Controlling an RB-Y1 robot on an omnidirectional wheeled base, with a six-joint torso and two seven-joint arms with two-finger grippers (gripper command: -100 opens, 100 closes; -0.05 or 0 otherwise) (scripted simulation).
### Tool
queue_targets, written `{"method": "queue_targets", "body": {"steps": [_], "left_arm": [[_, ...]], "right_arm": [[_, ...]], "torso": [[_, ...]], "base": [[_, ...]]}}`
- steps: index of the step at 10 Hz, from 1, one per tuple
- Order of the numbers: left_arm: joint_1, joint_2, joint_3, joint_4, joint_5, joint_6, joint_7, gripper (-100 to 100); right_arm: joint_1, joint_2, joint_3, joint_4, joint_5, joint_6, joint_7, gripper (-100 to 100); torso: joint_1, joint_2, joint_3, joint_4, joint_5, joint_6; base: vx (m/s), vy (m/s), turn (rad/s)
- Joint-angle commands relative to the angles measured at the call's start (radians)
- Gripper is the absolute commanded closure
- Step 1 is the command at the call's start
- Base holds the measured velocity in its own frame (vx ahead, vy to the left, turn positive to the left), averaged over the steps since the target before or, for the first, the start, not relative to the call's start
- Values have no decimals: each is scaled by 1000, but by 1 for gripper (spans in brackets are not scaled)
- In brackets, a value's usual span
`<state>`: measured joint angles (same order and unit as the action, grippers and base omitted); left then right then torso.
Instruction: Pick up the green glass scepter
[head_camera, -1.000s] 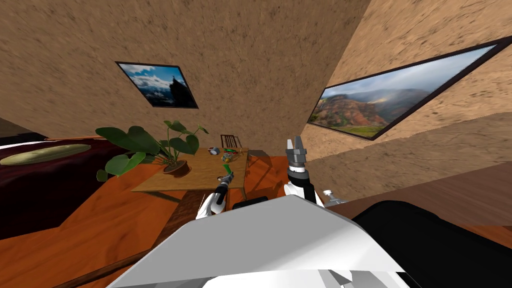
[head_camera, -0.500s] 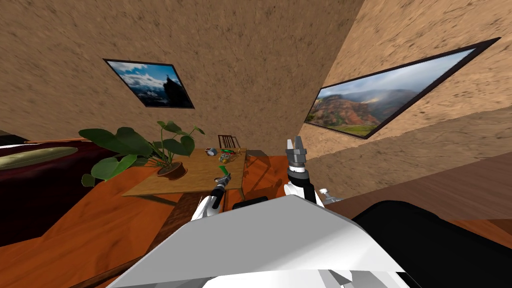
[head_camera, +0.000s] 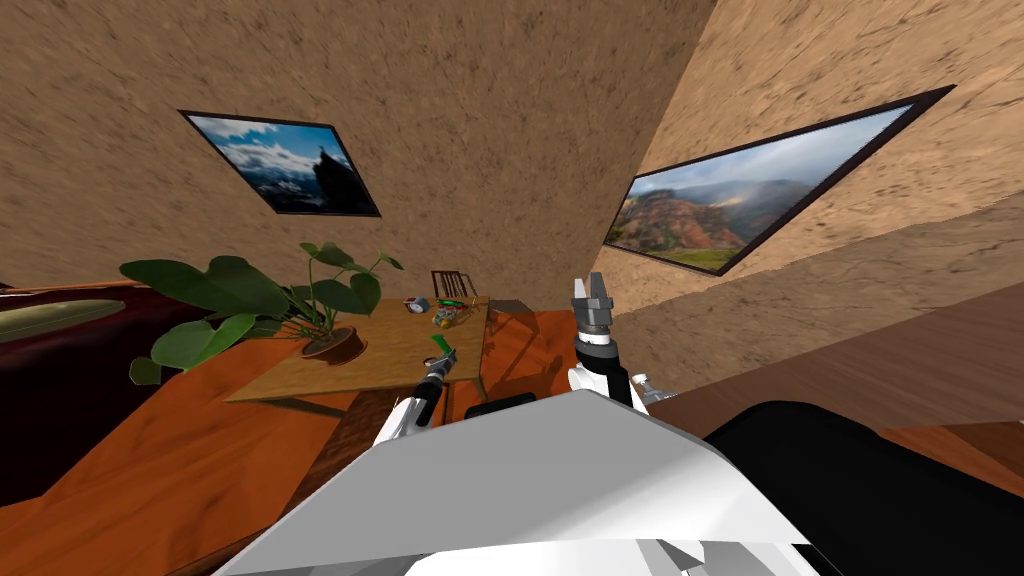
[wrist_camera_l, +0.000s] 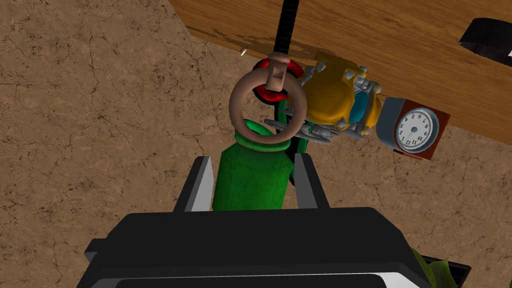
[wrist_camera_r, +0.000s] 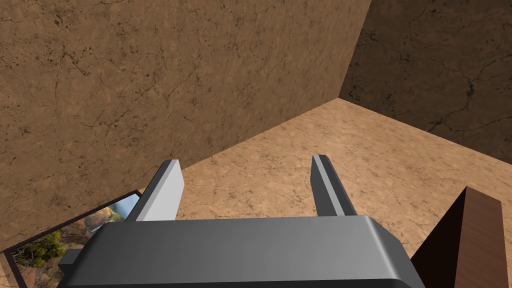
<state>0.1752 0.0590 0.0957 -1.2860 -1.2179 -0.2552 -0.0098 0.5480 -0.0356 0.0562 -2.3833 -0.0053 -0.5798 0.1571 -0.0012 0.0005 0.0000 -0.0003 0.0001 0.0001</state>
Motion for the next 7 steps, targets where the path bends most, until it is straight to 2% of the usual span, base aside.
{"method": "queue_targets", "body": {"steps": [1,2,3,4,5,6,7], "left_arm": [[23,8,31,-21,-50,-24,50,100],[23,8,31,-21,-72,-24,67,100],[23,8,31,-21,-72,-24,81,100],[43,14,59,-41,-116,-45,112,100],[43,14,59,-41,-132,-45,142,100],[39,17,52,-40,-120,-38,127,100],[40,16,53,-40,-122,-40,131,0]], "right_arm": [[0,0,0,0,0,0,0,0],[0,0,0,0,0,0,0,0],[0,0,0,0,0,0,0,0],[0,0,0,0,0,0,0,0],[0,0,0,0,0,0,0,0],[0,0,0,0,0,0,0,0],[0,0,0,0,0,0,0,0]], "torso": [[0,0,0,0,0,0],[-1,0,0,0,0,0],[0,0,0,0,0,0],[1,0,0,0,0,0],[0,0,0,0,0,0],[0,0,0,0,0,0],[1,0,0,0,0,0]], "base": [[4,-49,-92],[5,-37,-35],[3,-16,8],[8,-35,-89],[5,-30,-39],[0,-11,2],[0,0,0]]}}
